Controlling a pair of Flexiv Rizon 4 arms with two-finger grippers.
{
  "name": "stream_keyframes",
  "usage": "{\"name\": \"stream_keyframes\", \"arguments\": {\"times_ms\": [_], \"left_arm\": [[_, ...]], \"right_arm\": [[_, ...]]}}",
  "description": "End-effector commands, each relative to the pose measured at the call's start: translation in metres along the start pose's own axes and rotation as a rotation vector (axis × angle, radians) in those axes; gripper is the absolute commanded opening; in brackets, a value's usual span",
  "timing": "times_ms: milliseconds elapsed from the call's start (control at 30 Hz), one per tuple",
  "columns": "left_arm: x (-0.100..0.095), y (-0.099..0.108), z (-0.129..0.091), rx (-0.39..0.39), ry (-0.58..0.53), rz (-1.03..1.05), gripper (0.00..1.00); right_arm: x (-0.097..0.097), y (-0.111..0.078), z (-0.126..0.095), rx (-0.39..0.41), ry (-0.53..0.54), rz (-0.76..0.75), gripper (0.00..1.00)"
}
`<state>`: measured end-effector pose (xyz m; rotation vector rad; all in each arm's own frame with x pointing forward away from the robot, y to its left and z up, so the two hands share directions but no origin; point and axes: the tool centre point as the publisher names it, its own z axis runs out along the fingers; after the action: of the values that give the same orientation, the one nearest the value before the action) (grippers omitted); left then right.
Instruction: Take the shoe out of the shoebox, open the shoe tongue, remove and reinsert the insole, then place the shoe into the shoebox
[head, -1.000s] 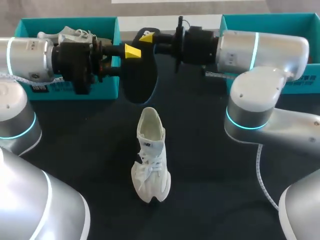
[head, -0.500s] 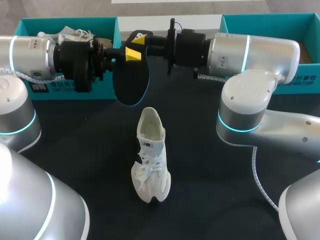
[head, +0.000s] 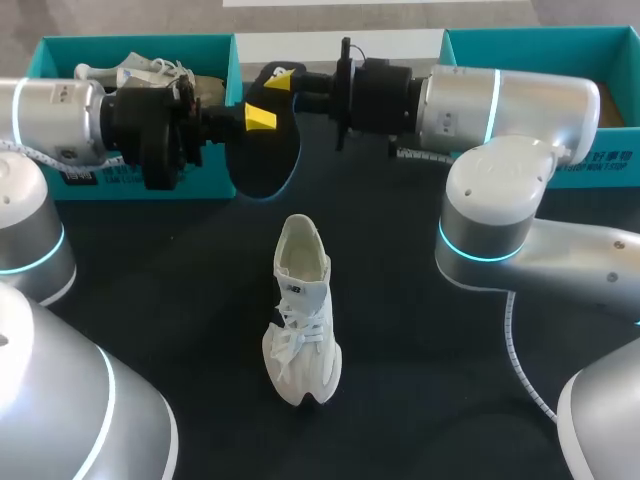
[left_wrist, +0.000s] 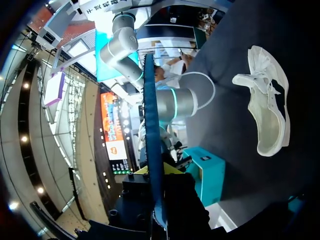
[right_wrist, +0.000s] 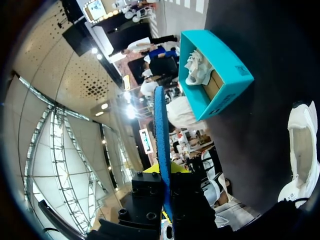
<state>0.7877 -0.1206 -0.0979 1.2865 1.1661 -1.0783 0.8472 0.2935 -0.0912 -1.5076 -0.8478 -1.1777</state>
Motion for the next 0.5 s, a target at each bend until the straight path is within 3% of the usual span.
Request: {"name": "stream_keyframes", "arguments": {"times_ms": [33, 200, 500], "left_arm": [[-0.002, -0.002, -0.006, 0.004, -0.004, 0.001, 0.0], [-0.006, -0.007, -0.022, 0.002, -0.02, -0.011, 0.0], [-0.005, -0.011, -0.038, -0.001, -0.033, -0.026, 0.0]], "right_arm": [[0.007, -0.002, -0.012, -0.004, 0.016, -0.094, 1.0], [0.009, -0.01, -0.044, 0.008, 0.009, -0.21, 1.0], [0.009, -0.025, -0.079, 0.098, -0.012, -0.315, 1.0]]}}
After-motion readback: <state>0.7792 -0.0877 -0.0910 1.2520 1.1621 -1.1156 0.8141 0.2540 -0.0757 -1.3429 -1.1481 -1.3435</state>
